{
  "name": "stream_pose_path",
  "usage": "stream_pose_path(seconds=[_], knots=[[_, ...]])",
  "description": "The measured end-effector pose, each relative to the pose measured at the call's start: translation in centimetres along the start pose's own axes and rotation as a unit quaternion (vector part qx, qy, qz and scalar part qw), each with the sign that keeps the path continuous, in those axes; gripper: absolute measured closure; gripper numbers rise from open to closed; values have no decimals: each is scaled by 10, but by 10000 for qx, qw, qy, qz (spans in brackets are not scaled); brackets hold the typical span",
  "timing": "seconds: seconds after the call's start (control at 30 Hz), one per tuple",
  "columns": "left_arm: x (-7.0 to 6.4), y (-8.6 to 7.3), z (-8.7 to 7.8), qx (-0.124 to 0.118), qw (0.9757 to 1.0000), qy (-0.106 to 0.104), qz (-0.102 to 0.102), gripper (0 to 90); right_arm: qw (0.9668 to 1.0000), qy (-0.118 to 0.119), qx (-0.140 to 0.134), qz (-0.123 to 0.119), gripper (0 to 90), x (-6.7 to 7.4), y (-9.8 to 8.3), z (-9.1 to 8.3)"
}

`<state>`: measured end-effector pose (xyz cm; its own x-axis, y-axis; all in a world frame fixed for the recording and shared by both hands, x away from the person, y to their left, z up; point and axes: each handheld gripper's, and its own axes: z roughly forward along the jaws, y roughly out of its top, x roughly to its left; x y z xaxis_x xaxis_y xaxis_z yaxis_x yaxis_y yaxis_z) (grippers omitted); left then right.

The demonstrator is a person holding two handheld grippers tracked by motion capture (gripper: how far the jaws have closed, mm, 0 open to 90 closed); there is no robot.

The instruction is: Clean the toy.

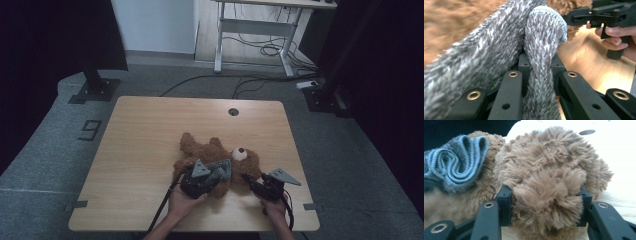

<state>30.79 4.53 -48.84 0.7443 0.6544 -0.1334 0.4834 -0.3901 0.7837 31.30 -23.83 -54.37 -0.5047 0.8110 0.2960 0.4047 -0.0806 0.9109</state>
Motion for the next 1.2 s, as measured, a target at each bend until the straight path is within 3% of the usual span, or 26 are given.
stream_pose_path(seconds=[0.13, 0.3, 0.37, 0.47, 0.63, 0.73, 0.8, 0.97, 1.03, 1.2], knots=[[-11, 9, 0, -176, 9998, -40, 66, 769, 10000, 0, -5, 41, 485, -1, 0, 0], [-39, 39, 8, -376, 9982, -302, 345, 768, 10000, -11, -6, 23, 485, 0, 0, 0], [-51, 47, 18, -349, 9977, -374, 434, 768, 10000, -8, -9, 28, 484, -1, 0, 0], [-62, 45, 40, -34, 9977, -405, 535, 767, 10000, 2, -8, 42, 485, -1, -1, 0], [-50, 25, 50, 29, 9988, -436, 227, 767, 10000, 17, 28, -25, 487, -1, -2, -1], [-43, 18, 47, 142, 9990, -253, 353, 766, 10000, 36, 12, 22, 486, -2, -1, -1], [-37, 12, 43, 175, 9992, -189, 321, 767, 10000, 43, 12, 37, 486, -3, -1, -1], [-22, -1, 24, 66, 9997, -104, 190, 767, 10000, 11, 5, 15, 486, -2, -1, -2], [-13, -8, 9, -74, 10000, -1, 57, 766, 10000, -6, -15, 40, 486, -1, -1, -1], [9, -29, -15, -144, 9996, 209, -140, 765, 9999, 30, -47, 115, 486, -3, -1, -1]])
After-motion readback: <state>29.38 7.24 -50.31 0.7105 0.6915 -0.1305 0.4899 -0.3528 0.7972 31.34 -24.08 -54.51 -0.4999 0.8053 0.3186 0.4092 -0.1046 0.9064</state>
